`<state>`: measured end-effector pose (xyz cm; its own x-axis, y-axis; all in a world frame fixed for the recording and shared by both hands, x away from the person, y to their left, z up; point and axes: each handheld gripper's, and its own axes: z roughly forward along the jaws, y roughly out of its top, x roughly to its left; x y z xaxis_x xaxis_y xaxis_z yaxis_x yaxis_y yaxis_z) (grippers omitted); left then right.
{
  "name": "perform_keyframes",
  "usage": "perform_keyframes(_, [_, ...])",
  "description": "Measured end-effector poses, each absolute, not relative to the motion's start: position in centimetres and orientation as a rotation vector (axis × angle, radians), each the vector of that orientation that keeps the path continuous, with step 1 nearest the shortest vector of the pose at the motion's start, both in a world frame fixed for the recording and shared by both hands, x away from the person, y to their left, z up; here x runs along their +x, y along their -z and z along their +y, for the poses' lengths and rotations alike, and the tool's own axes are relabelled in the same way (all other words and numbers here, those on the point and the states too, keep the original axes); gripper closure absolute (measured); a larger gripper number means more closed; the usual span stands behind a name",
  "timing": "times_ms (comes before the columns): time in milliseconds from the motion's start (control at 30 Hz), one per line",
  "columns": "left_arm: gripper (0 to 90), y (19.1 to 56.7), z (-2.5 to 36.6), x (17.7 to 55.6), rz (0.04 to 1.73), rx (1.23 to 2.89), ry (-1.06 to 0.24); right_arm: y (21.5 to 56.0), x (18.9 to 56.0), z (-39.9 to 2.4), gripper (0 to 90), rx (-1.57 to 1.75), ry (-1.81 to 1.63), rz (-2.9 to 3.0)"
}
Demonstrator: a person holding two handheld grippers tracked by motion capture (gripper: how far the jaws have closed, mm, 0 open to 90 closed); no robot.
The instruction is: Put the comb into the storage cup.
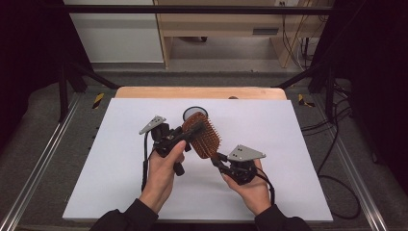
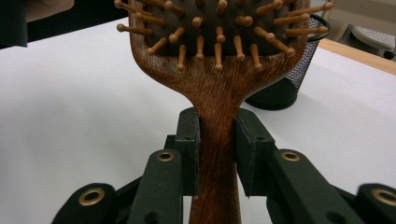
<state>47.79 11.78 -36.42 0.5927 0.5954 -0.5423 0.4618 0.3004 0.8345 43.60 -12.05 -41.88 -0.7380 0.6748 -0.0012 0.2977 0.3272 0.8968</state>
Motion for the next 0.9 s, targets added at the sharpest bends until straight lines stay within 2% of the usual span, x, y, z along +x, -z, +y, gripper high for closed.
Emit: perform_keyframes(900, [51.8,36.5,11.0,47.99,0.997,1.338,-0.099,42.64,44.0,-12.13,71.2,0.909,-1.425,2.257])
